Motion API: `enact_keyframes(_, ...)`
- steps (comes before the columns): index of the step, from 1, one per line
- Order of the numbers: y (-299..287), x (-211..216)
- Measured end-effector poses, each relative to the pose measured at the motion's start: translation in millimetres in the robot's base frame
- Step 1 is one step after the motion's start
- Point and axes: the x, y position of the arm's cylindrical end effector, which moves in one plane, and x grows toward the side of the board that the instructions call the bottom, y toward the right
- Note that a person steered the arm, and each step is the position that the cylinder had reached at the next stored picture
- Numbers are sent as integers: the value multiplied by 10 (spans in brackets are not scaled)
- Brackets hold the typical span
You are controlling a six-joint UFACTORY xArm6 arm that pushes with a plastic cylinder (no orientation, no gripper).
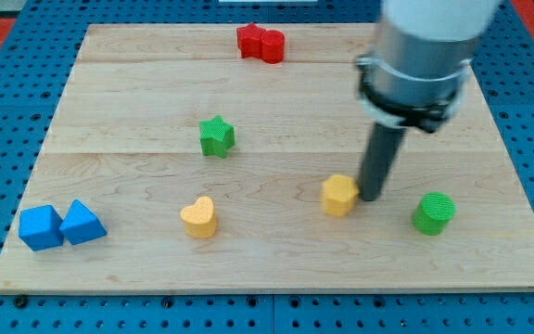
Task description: Push the green star towards the green circle
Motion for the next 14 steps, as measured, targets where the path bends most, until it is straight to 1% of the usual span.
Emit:
enact_keyframes(1, -688, 109)
enact_keyframes(2, -982, -29)
enact_keyframes(3, -916, -600)
enact_keyframes(4, -705, -1308)
enact_keyframes(5, -1301, -1381)
enact_keyframes(6, -1816, -1336)
enact_keyframes(7, -2127, -1211)
enact_keyframes(8, -1564, -1004)
enact_keyframes(9, -599, -903)
enact_keyframes(10, 139, -771)
enact_keyframes(11, -160, -1053)
enact_keyframes(12, -776, -1220)
enact_keyframes(13, -1345, -1113)
enact_keyframes(14, -1346, -756)
